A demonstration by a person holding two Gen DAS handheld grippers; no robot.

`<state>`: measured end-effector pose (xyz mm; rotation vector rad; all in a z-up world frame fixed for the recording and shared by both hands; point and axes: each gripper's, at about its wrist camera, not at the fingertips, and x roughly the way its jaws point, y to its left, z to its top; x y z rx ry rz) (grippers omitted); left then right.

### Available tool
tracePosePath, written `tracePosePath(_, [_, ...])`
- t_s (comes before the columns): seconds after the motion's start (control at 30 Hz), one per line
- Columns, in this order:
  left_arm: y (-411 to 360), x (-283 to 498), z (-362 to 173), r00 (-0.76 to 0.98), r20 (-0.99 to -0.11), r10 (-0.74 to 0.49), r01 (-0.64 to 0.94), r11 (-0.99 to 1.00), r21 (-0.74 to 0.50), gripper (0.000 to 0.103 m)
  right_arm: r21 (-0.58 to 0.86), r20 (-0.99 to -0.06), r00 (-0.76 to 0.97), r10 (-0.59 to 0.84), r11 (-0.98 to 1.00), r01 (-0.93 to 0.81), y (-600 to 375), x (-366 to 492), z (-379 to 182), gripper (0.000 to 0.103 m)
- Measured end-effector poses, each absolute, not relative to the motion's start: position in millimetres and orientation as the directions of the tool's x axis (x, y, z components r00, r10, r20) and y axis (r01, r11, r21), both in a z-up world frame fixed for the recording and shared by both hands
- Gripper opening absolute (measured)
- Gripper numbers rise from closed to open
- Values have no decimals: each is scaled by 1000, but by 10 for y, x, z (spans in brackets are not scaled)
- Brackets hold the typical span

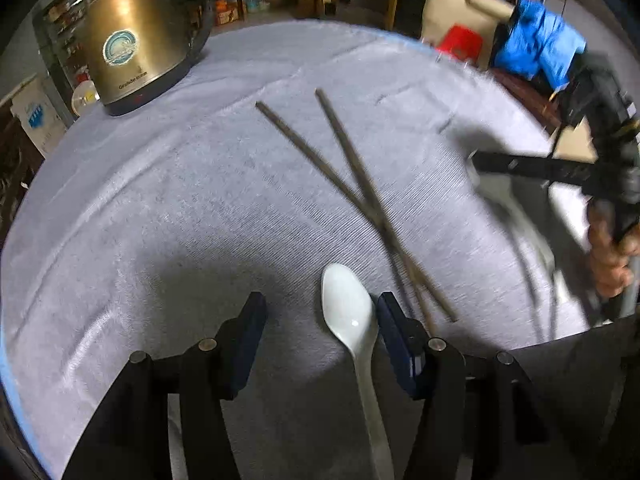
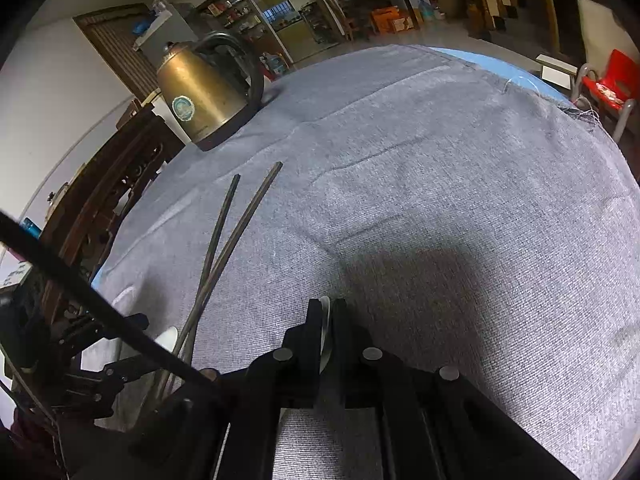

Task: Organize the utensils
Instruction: 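Lift the white spoons with both tools and carry them toward the metal cup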

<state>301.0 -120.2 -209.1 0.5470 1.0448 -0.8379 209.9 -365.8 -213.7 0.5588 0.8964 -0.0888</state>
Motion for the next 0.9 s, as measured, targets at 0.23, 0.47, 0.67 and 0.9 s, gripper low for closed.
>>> tracePosePath(0.23, [-1097,3037,-2061,291,-889,-353,781,625,8,47,420,-761,629,158,858,294,-3653,2111,-2133,5])
tracePosePath(0.47, [-1084,3112,-2060,302,-894,-331,756,655,13,28,390,-780,608,150,876,284,-3617,2211,-2095,5])
tracePosePath(0.67, [-861,3163,-2012,355,-879,-318,644,765,-16,21,417,-726,674,137,867,273,-3597,2108,-1908,5])
tracePosePath(0.9, [-405,3003,-1841,419,-841,-343,537,840,-76,20,427,-691,713,117,862,273,-3574,1897,-1776,5])
